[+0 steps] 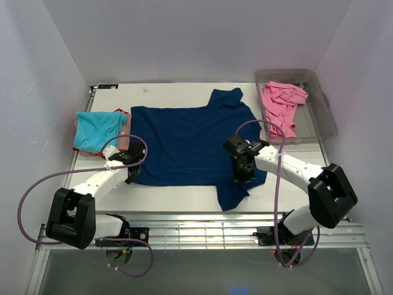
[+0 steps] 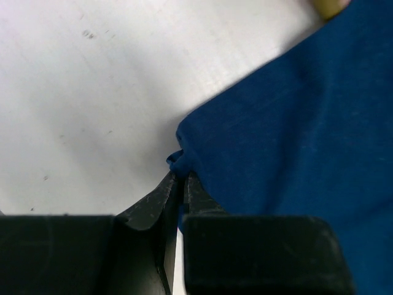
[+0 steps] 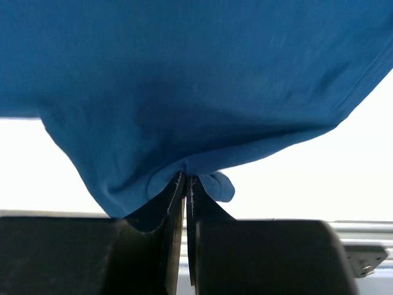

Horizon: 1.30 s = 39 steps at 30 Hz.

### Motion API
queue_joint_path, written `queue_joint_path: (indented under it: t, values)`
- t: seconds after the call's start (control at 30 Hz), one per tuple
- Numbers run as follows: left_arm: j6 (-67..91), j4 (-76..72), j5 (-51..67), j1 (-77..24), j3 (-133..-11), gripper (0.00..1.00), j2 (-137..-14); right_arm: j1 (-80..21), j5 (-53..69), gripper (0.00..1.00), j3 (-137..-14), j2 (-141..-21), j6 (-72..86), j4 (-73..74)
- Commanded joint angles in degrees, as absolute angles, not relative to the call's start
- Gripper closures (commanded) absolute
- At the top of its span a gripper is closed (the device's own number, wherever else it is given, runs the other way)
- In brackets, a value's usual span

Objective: Fold and stack the t-shirts
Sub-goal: Fold the tshirt

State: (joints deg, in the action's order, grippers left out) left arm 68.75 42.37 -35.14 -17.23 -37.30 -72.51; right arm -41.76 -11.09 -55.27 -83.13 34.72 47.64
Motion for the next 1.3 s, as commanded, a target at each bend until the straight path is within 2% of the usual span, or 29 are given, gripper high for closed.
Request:
queue_joint_path:
  t: [0.0,0.43,1.27]
  values:
    - [65.57,41.57,-36.39,-16.44,-42.79,1.0,-72.68,-40.08,-17.4,0.92,-61.34,-85.16,31.65,48.52]
    - [61.0,37.8,-31.82,-11.78,-52.29,1.0,-78.22,-27.17,-17.84,0.92,-76.89,-97.9,19.96,45.18]
    - [56.25,33.05,-27.78,-7.65,-63.45,1.0,-93.86,-18.63,-17.05,0.92,-100.28,-115.75,13.18,47.55]
